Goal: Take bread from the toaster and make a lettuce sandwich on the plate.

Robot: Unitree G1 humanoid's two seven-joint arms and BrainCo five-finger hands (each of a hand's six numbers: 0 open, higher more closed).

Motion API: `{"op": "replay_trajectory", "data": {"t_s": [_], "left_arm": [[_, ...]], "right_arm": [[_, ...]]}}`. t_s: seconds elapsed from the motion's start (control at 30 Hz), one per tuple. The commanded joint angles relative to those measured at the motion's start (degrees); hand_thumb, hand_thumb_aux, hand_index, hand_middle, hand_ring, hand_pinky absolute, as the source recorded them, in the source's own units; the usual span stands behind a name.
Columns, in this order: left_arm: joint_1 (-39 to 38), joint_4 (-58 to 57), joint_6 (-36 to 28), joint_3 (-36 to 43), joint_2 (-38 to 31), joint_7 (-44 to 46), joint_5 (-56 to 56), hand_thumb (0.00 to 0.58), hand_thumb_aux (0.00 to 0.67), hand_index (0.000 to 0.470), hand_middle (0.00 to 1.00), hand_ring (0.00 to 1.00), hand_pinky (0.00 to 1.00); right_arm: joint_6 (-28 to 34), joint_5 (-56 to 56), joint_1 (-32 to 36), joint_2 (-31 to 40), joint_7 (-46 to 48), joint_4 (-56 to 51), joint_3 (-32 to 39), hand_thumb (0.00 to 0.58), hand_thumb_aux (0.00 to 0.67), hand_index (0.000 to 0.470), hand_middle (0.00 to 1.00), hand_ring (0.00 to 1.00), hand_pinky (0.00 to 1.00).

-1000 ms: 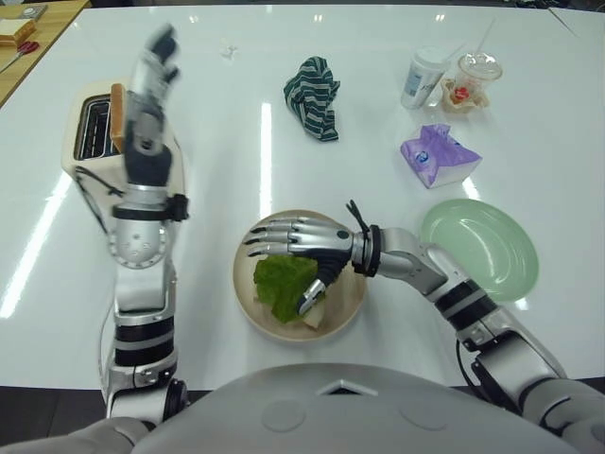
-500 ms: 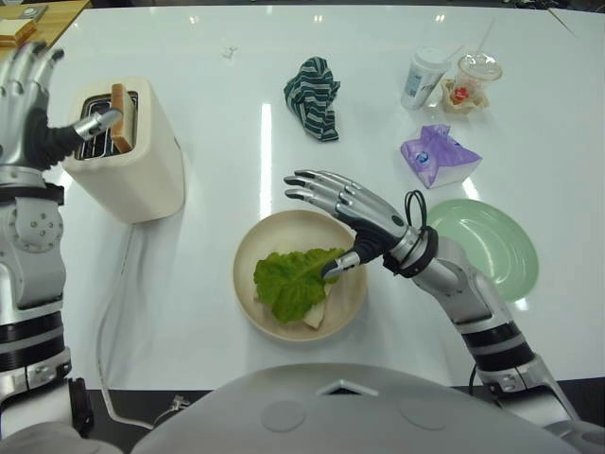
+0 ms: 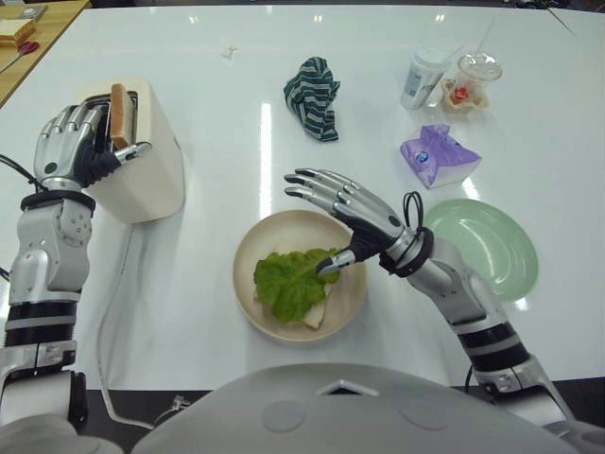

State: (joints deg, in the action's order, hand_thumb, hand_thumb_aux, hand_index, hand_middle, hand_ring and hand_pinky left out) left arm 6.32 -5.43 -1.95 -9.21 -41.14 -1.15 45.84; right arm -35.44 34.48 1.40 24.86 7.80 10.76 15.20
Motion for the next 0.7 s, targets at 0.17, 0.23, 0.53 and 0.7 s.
{"op": "replay_trajectory", "data": {"t_s": [0.17, 0.23, 0.53, 0.7], "left_arm": [[1.7, -1.7, 0.1, 0.8, -1.2, -2.5, -2.1, 0.0, 0.0, 0.0, 0.0, 0.0, 0.0], [1.7, -1.9, 0.1, 1.0, -1.3, -2.7, -2.5, 0.0, 0.0, 0.0, 0.0, 0.0, 0.0], [2.5, -3.6, 0.1, 2.9, -2.2, -1.8, -3.7, 0.443, 0.344, 0.241, 0.0, 0.0, 0.0], [2.6, -4.0, 1.4, 3.7, -2.2, -1.7, -5.2, 0.58, 0.67, 0.47, 0.0, 0.0, 0.0]], "right_arm": [[0.3, 1.9, 0.4, -0.6, -1.2, -1.7, 0.6, 0.0, 0.0, 0.0, 0.0, 0.0, 0.0], [0.3, 2.1, 0.5, -0.7, -1.3, -1.9, 0.6, 0.0, 0.0, 0.0, 0.0, 0.0, 0.0], [0.5, 2.5, 0.5, -0.7, -1.5, -2.0, 0.7, 0.0, 0.0, 0.0, 0.0, 0.0, 0.0], [0.5, 2.2, 0.6, -0.7, -1.6, -2.2, 0.6, 0.0, 0.0, 0.0, 0.0, 0.0, 0.0]]}}
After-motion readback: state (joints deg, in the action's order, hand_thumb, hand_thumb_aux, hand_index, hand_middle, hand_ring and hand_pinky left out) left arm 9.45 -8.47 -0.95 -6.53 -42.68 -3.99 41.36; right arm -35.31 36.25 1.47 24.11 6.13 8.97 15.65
